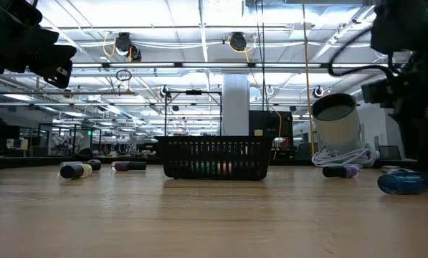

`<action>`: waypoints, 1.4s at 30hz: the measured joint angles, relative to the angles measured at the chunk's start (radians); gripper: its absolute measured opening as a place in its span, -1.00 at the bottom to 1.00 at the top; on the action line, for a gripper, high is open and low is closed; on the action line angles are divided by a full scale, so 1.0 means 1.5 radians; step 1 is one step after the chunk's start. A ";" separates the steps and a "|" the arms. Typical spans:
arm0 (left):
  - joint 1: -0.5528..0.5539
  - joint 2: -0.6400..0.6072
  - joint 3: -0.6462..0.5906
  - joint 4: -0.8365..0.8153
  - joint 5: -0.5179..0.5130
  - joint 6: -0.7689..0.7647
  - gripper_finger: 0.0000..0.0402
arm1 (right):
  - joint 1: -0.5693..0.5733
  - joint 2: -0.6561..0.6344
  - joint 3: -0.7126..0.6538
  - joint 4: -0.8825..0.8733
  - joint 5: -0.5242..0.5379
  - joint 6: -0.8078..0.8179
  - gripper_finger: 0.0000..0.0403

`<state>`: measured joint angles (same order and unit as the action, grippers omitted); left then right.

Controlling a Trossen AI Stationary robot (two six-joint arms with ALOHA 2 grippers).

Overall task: Pick & Place Nail Polish
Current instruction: Put the dark green nail polish into the black bin

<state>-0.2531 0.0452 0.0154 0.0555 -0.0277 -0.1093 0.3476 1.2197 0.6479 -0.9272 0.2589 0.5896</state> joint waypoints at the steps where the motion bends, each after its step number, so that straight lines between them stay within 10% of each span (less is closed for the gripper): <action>1: 0.000 0.000 0.000 0.000 0.000 0.000 -0.28 | -0.004 -0.006 0.000 0.018 0.000 -0.027 -0.20; 25: 0.000 0.000 0.000 0.000 0.000 0.000 -0.28 | -0.030 0.045 0.010 0.250 0.018 -0.222 0.01; 42: 0.000 0.000 0.000 0.000 0.000 0.000 -0.28 | 0.021 -0.027 0.006 0.070 -0.106 0.157 -0.01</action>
<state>-0.2531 0.0453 0.0153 0.0559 -0.0278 -0.1093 0.3796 1.1797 0.6570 -0.8216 0.0999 0.8253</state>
